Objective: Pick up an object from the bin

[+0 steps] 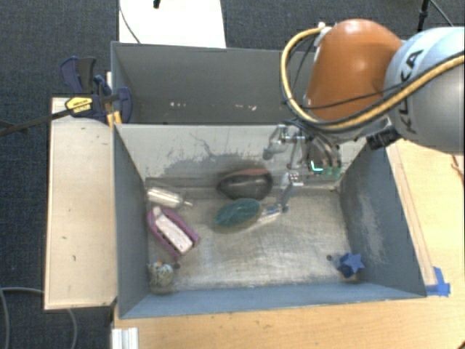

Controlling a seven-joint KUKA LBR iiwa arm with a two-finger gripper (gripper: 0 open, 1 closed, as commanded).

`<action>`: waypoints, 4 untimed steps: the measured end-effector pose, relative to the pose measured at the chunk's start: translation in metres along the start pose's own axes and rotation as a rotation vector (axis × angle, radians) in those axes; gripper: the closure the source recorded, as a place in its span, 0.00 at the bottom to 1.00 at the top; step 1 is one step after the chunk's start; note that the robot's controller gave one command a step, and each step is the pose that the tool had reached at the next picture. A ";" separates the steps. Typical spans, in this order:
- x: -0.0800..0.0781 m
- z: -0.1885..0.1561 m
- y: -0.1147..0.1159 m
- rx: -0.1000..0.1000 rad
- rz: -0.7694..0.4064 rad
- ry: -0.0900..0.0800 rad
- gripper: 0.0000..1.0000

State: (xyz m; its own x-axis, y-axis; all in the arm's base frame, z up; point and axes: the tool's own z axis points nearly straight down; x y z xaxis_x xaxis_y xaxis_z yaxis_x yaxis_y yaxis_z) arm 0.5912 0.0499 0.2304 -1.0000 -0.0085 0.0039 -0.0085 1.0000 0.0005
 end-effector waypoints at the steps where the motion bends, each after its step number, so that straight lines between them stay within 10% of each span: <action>1: 0.018 0.154 0.050 -0.006 -0.034 0.009 0.00; 2: 0.000 0.109 0.080 -0.001 -0.229 -0.012 0.00; 3: 0.018 0.157 0.048 0.000 -0.146 -0.006 0.00; 4: 0.016 0.154 0.049 -0.001 -0.145 -0.012 1.00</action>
Offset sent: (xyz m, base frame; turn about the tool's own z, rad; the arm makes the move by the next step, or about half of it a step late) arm -0.0151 0.0434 -0.1502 -0.0216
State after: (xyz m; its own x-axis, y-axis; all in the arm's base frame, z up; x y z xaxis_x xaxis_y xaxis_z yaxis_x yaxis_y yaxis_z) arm 0.5740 0.0988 0.0766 -0.9882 -0.1532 -0.0082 -0.1532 0.9882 0.0013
